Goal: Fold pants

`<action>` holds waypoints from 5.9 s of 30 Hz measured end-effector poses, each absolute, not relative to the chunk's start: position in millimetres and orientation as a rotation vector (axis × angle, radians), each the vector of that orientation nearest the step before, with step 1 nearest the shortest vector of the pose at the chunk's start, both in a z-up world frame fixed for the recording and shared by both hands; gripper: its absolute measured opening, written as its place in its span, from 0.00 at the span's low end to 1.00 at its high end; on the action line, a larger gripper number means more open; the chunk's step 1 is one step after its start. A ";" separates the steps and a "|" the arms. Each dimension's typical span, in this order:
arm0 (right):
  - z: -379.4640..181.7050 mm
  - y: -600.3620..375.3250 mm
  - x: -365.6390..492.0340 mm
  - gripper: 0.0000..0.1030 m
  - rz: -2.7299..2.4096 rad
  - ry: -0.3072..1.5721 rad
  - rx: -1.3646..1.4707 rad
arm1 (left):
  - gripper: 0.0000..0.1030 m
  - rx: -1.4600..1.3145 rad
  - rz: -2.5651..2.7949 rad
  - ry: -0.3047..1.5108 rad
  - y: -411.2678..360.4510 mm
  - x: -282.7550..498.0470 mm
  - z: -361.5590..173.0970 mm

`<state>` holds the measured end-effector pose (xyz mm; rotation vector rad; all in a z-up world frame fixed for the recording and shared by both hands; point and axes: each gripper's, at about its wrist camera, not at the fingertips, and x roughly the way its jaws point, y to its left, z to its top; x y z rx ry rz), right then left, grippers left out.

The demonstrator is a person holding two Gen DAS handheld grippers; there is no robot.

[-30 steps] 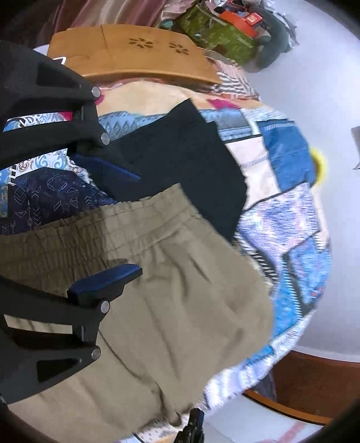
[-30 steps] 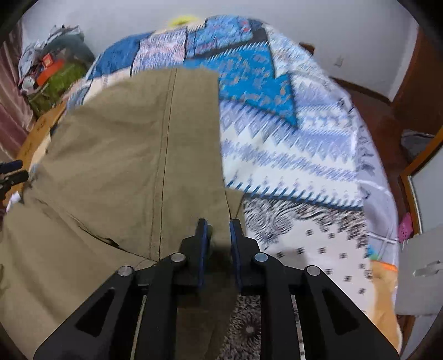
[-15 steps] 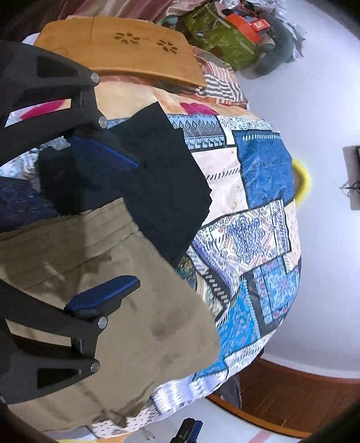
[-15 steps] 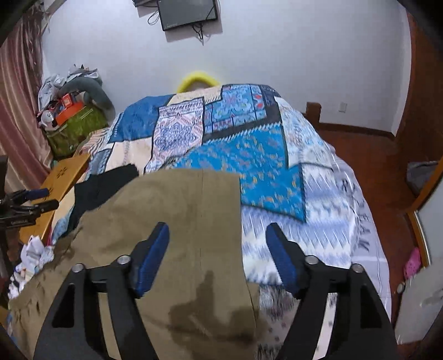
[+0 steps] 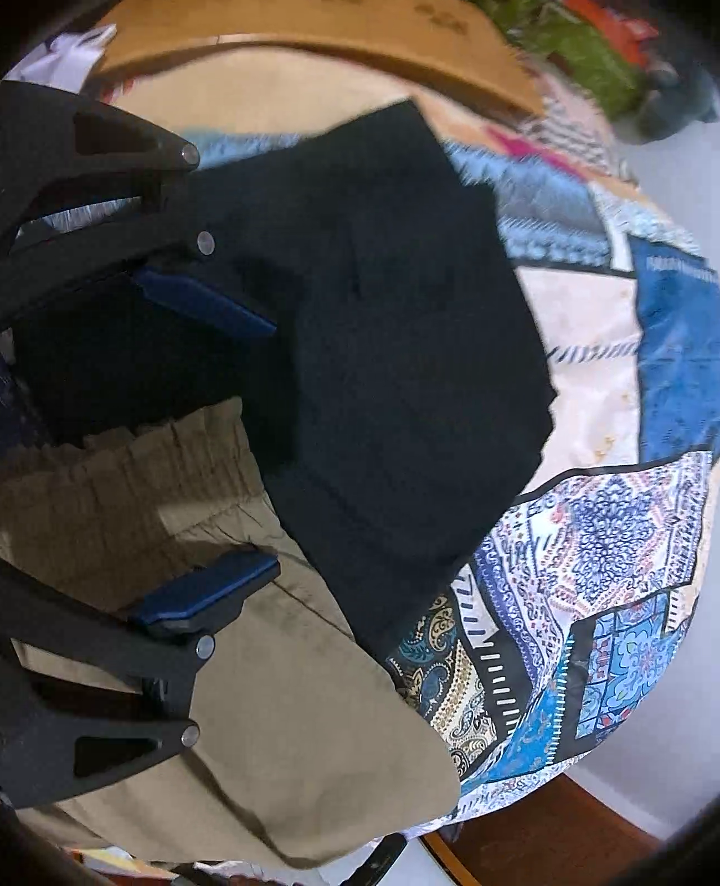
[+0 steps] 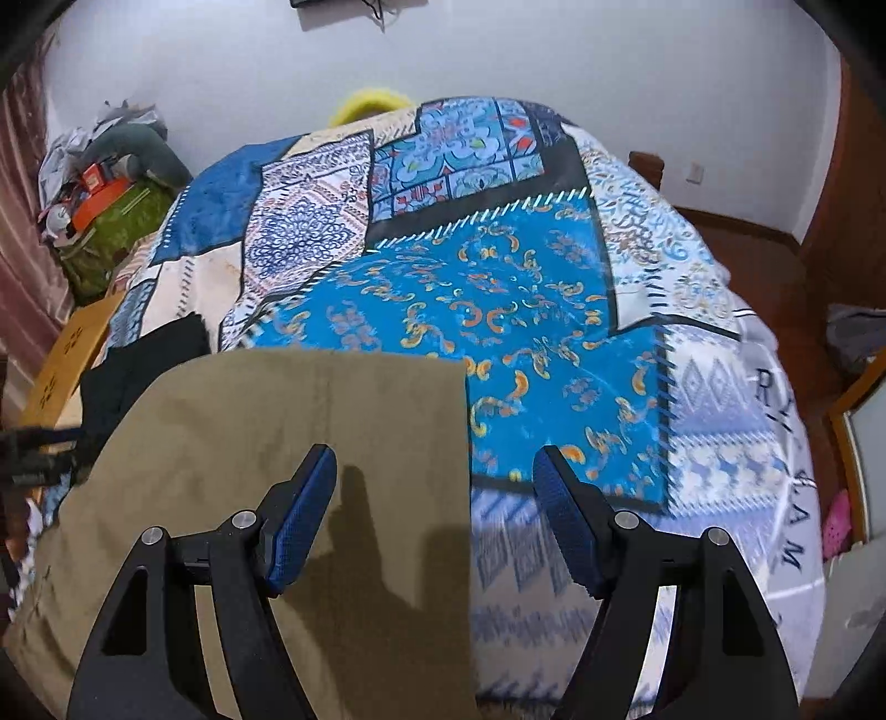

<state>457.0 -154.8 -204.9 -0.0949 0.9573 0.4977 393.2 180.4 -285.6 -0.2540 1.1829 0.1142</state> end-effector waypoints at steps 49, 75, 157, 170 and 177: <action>-57.4 -204.6 250.3 0.11 0.523 0.562 -0.079 | 0.07 -0.016 -0.022 0.838 106.7 243.4 -101.7; -132.7 -247.2 148.6 0.10 0.554 0.728 -0.024 | 0.80 -0.056 -0.019 0.861 89.1 256.7 -89.7; -137.7 -249.4 160.0 0.42 0.467 0.959 0.101 | 0.96 -0.264 0.021 1.123 157.9 235.0 -225.2; -190.3 -235.2 160.0 0.45 0.551 1.104 0.258 | 0.49 -0.307 -0.097 1.114 146.0 232.1 -223.3; -190.4 -229.1 163.6 0.13 0.532 1.050 0.180 | 0.19 -0.110 0.035 1.014 123.3 221.3 -198.6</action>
